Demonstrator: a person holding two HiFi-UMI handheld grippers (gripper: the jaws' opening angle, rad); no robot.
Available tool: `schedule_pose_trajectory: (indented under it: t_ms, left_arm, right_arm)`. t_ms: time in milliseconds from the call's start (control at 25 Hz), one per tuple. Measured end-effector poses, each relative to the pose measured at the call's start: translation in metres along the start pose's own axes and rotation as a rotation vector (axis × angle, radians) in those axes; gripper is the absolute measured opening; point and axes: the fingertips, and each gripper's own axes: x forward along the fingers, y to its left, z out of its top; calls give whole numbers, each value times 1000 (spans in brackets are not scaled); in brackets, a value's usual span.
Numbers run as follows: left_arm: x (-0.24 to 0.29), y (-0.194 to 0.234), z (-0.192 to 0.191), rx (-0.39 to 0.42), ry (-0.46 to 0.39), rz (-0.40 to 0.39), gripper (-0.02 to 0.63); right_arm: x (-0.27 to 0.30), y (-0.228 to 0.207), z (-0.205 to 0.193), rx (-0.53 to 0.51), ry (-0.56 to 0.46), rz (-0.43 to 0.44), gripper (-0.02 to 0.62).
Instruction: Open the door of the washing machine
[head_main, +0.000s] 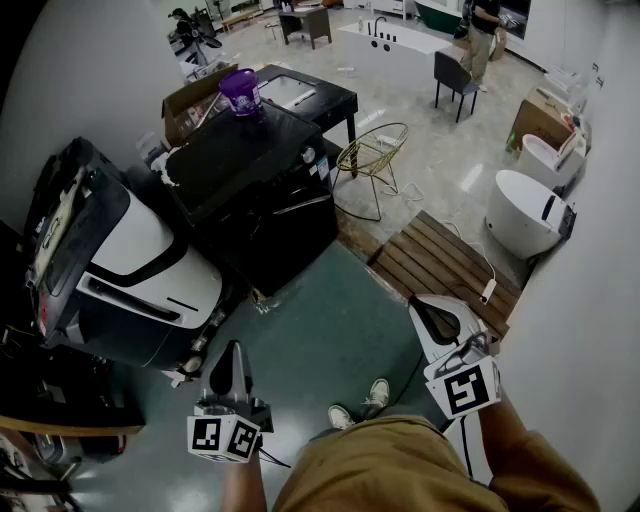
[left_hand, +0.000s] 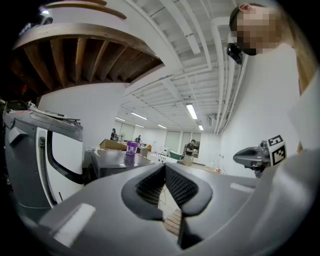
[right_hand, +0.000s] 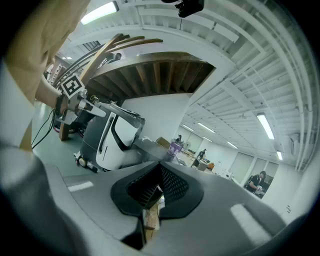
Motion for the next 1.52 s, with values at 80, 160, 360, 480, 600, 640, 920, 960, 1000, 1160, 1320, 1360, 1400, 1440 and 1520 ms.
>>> schedule_pose_trajectory:
  t_ms: [80, 160, 360, 480, 600, 640, 920, 960, 1000, 1160, 1320, 1360, 1400, 1440, 1520]
  left_arm:
    - [7, -8, 3, 15, -11, -7, 62]
    - [14, -13, 5, 19, -22, -10, 63]
    - [18, -16, 0, 18, -24, 10, 63]
    - [14, -14, -4, 15, -19, 31, 63]
    - [10, -9, -9, 17, -18, 54, 63]
    - [8, -7, -9, 25, -21, 64, 63]
    - [10, 6, -11, 123, -5, 110, 191]
    - [13, 9, -16, 136, 16, 111, 280]
    - [18, 10, -20, 149, 37, 106, 330]
    - [37, 2, -42, 219, 139, 55, 512]
    - [49, -4, -58, 289, 220, 40, 583]
    - [51, -5, -60, 300, 232, 40, 590]
    - [52, -5, -61, 306, 243, 41, 595]
    - [53, -4, -64, 308, 253, 42, 598]
    - [54, 1, -69, 309, 273, 51, 601]
  right_arm:
    - [-2, -5, -6, 11, 1, -2, 3]
    - [-2, -9, -11, 8, 4, -2, 3]
    - [1, -13, -14, 8, -15, 14, 3]
    - [0, -13, -14, 51, -40, 27, 3]
    - [3, -12, -17, 46, -34, 32, 3]
    - [4, -12, -17, 46, -37, 35, 3]
    - [11, -16, -27, 57, -30, 42, 3]
    - [12, -17, -27, 56, -33, 45, 3]
    - [13, -17, -27, 54, -35, 49, 3]
    - [17, -20, -32, 34, -41, 53, 3]
    - [24, -21, -41, 20, -29, 64, 3]
    - [26, -21, -43, 18, -27, 71, 3]
    - [29, -21, -45, 17, -24, 78, 3]
    - [33, -20, -46, 17, -21, 85, 3]
    - [41, -19, -48, 27, -16, 98, 3]
